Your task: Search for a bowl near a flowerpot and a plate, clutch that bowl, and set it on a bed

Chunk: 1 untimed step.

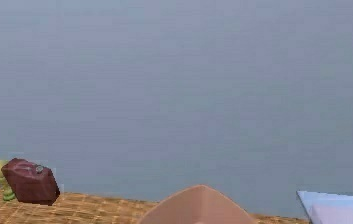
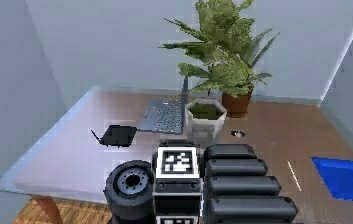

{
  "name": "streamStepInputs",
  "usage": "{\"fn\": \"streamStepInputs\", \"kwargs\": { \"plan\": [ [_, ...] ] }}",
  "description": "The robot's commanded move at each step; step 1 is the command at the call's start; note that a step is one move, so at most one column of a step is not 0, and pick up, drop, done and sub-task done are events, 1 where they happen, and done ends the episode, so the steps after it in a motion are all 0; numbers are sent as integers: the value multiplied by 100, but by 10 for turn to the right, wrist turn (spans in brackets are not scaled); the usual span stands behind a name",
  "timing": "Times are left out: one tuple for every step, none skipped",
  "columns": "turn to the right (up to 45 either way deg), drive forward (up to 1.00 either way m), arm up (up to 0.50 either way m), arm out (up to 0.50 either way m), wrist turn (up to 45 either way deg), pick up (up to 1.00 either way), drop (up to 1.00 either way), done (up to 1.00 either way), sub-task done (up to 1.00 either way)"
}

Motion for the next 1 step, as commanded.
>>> {"fn": "streamStepInputs", "kwargs": {
  "plan": [
    [-300,0,0,0,0,0,0,0,0]
  ]
}}
